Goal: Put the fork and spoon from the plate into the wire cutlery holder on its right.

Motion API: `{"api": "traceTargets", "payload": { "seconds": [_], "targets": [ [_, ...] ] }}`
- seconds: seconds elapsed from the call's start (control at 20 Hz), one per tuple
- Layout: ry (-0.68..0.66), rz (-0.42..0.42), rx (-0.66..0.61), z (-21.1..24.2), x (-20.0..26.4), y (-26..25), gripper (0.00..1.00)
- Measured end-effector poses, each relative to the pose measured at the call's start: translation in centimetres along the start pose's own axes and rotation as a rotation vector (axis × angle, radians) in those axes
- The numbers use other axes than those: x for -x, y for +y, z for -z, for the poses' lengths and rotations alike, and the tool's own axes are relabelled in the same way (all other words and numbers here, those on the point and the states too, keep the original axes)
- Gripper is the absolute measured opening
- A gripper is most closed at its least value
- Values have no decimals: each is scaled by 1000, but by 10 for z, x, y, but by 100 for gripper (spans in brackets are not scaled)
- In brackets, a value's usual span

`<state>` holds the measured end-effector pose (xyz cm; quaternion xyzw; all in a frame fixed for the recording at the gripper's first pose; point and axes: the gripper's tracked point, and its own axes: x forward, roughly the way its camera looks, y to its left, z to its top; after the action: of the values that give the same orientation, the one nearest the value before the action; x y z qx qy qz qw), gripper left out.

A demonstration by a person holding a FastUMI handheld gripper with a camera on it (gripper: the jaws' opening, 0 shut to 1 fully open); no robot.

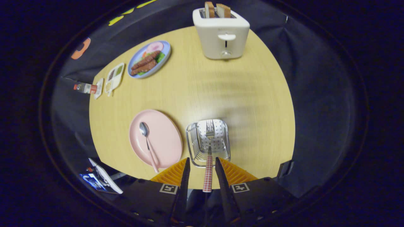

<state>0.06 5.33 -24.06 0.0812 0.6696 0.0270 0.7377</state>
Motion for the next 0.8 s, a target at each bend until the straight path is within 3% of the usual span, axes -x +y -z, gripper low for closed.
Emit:
{"api": "traceTargets", "payload": {
  "seconds": [0.1,0.2,0.35,0.55,0.8],
  "targets": [
    [-159,-10,69,-21,11,14,46],
    [-268,-18,121,-29,24,35,62],
    [-392,-49,164,-32,32,68,80],
    [-514,-143,196,-13,37,120,96],
    [-530,-224,267,30,18,167,97]
  ]
}}
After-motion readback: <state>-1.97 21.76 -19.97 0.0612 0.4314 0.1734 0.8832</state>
